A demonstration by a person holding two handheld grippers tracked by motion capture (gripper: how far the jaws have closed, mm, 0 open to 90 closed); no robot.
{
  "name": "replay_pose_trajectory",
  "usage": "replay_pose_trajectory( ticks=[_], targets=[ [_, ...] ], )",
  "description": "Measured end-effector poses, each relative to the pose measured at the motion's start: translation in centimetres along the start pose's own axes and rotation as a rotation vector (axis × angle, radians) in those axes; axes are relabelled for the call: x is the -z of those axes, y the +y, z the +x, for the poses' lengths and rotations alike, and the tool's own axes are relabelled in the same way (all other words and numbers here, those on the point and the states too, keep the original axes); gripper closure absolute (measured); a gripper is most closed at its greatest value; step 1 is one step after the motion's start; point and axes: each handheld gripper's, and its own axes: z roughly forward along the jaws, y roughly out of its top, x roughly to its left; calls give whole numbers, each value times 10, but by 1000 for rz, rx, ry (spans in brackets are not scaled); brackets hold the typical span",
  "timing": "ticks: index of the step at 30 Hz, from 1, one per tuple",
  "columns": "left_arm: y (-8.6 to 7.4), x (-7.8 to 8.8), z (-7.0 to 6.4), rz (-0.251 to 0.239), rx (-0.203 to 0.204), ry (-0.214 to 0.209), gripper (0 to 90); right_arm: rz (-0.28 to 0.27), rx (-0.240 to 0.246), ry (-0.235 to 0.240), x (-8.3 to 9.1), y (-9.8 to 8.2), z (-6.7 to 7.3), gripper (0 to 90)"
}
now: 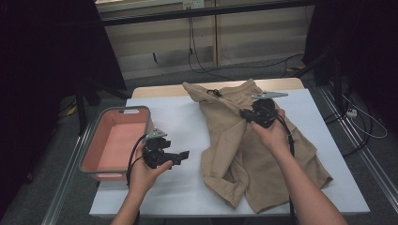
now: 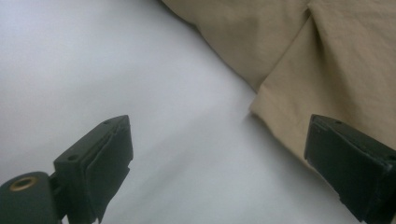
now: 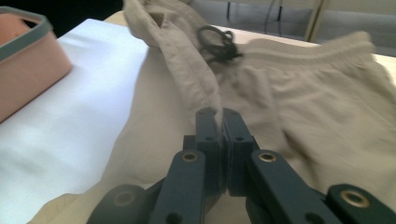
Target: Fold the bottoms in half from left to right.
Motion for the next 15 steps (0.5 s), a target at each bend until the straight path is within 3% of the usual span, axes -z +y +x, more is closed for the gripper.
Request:
replay_pose_trajectory(
  ticks=[15],
  targets=[
    [0,-1,0,13,-20,13,78,32,-91,-129,20,-28,-64,878]
  ],
)
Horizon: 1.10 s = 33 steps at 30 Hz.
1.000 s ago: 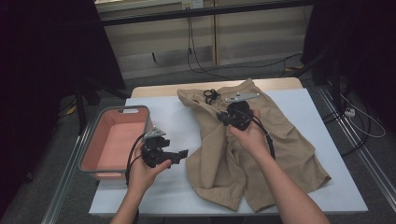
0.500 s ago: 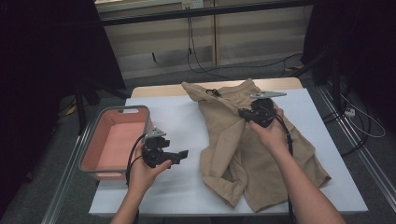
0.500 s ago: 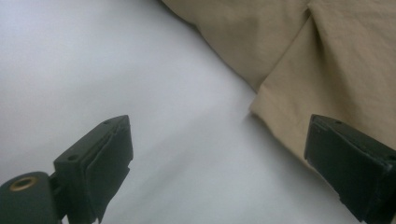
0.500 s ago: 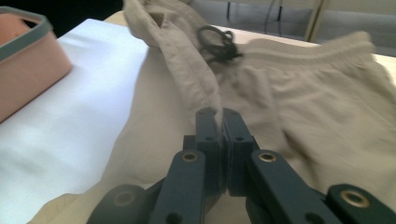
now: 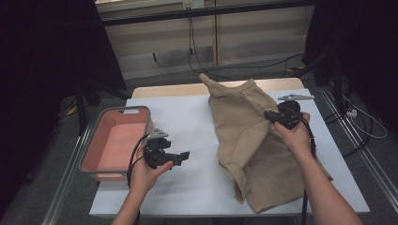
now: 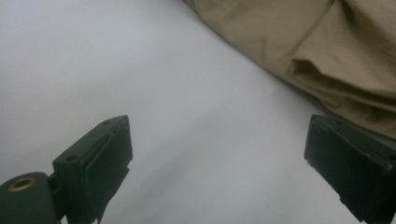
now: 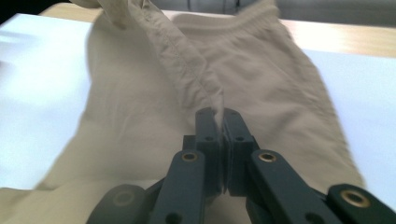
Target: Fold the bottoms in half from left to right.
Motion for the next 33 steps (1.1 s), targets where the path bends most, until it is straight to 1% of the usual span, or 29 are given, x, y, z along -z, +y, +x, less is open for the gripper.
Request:
replay_pose_trajectory(
  ticks=[2,4,6,10,15,18,20,22,24,26,28,33],
  targets=[
    [0,0,0,1,5,-4,78,14,-11,-18,-1,-4,-9,878],
    [0,-1,0,3,0,1,77,25,-23,-34,-2,-9,-16,877],
    [-1,-2,-1,6,2,0,78,34,-30,-52,-4,-13,-21,877],
    [0,-2,0,6,1,1,78,58,-47,-65,-9,-21,-30,875],
    [-1,-3,0,11,-3,6,79,90,-42,-79,-15,-31,-33,873],
    [-1,-3,0,14,-1,2,79,100,-36,-86,-17,-34,-34,872],
    [-1,-3,0,12,-2,5,79,103,-36,-86,-18,-35,-34,871],
    [-1,-3,0,12,-5,9,79,107,-25,-91,-18,-35,-35,870],
    [-1,-3,1,12,-2,9,78,110,-29,-91,-17,-36,-36,871],
    [-1,-2,0,13,-2,6,78,111,-30,-96,-17,-37,-38,871],
    [-1,-2,1,12,-1,6,78,113,-23,-115,-16,-39,-42,870],
    [-1,-4,1,15,-1,9,79,114,-43,-133,-14,-44,-51,860]
  ],
)
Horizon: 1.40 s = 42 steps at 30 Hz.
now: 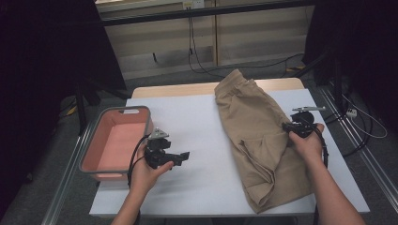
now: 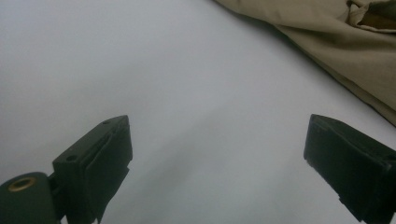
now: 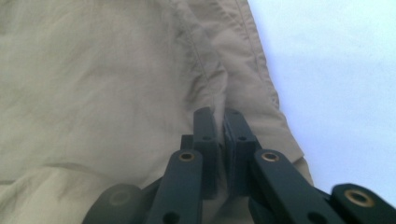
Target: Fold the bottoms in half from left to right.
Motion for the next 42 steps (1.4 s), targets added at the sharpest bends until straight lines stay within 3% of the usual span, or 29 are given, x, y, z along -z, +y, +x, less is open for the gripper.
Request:
replay_pose_trajectory(
  ticks=[18,24,29,32,39,42],
  targets=[
    [0,1,0,0,-1,6,79,13,40,-16,-2,-4,-2,868],
    [0,0,0,2,-4,5,79,19,91,-18,-1,-4,1,869],
    [0,1,0,0,0,7,79,16,90,-11,2,-3,1,869],
    [1,1,0,4,-7,7,79,4,105,-13,7,-2,3,825],
    [1,0,-2,1,-6,7,79,-39,183,-30,20,5,18,612],
    [1,0,-2,-1,-10,6,79,-49,189,-3,22,9,25,574]
  ],
)
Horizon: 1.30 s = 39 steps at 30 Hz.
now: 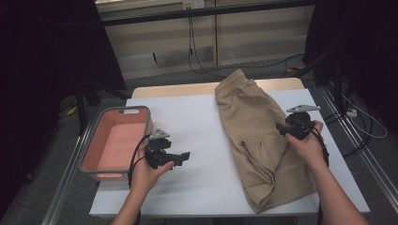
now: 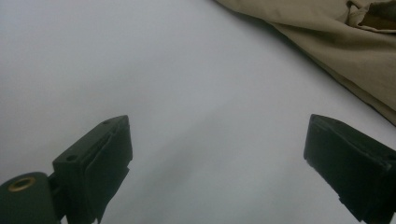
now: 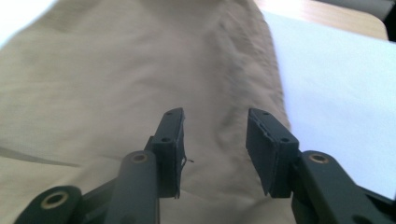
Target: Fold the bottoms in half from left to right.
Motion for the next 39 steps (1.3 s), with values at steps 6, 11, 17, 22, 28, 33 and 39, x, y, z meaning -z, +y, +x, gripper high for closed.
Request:
replay_pose_trajectory(
  ticks=[6,11,17,22,28,33,39],
  targets=[
    [0,0,1,5,2,2,79,-3,61,70,3,10,22,485],
    [0,0,0,1,0,-1,79,-8,104,145,6,16,47,355],
    [0,0,0,6,1,-2,79,-21,149,209,9,23,74,308],
    [0,0,0,2,2,-3,79,-8,169,273,8,23,94,289],
    [0,1,1,0,4,-1,80,42,195,303,-3,9,107,308],
    [0,0,1,4,4,-1,80,55,197,330,-7,-3,109,549],
    [0,1,1,3,4,0,81,32,196,364,0,-6,105,761]
  ],
)
